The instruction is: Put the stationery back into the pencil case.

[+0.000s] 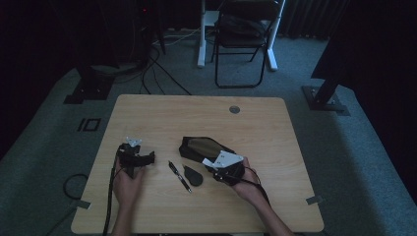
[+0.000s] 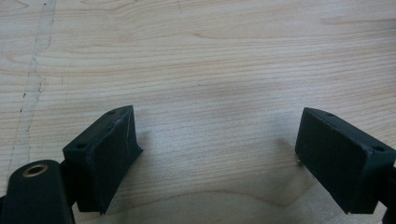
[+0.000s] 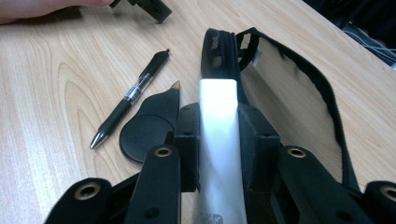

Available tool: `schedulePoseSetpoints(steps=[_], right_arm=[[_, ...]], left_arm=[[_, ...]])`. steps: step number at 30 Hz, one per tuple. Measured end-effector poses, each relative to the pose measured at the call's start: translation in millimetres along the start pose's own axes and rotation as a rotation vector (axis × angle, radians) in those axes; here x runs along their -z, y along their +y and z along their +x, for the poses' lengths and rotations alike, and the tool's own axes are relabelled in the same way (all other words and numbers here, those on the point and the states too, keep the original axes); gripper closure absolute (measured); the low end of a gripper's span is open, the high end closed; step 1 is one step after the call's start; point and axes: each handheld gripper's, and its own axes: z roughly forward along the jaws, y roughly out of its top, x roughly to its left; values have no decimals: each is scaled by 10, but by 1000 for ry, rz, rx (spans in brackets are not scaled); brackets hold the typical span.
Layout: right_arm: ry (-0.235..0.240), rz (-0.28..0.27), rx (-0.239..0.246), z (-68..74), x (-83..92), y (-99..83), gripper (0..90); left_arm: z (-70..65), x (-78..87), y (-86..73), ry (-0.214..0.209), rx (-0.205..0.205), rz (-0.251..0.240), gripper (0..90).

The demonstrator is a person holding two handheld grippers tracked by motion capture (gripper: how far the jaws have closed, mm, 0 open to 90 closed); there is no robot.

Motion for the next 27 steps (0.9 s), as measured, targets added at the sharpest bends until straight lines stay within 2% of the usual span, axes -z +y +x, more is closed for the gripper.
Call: schedulePoseSetpoints(steps=[27], right_arm=[[-30, -33, -39, -209, 61, 87, 714]], left_arm=[[0, 0, 0, 0, 0, 0, 131]])
